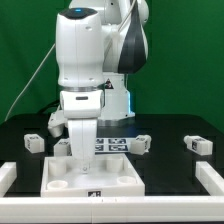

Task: Assemble one leg

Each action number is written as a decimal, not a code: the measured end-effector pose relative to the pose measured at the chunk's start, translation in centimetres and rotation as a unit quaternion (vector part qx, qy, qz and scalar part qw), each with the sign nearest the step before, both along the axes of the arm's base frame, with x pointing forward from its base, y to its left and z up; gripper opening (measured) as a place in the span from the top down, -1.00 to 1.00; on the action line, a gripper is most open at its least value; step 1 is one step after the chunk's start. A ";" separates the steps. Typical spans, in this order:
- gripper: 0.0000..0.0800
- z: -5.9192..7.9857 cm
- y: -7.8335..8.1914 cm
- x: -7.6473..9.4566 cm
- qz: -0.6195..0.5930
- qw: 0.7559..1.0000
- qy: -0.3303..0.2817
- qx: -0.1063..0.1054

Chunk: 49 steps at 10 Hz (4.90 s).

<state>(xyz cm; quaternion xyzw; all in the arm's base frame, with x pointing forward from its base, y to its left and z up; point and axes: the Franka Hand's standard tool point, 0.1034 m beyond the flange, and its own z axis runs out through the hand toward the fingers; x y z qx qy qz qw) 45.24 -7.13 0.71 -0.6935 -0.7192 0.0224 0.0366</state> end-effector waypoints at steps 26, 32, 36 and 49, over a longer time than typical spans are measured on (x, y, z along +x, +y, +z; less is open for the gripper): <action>0.84 0.3 8.7 2.5 -0.052 0.998 -0.011 0.014; 0.84 0.2 13.0 3.7 -0.027 0.999 -0.015 0.030; 0.82 0.1 12.9 3.7 -0.038 0.999 -0.015 0.028; -0.62 3.9 14.0 2.2 -0.106 0.994 -0.027 0.013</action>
Offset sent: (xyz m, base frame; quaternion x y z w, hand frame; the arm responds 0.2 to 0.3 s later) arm 0.0000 0.0000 0.0000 0.0000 0.0000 0.0000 1.0000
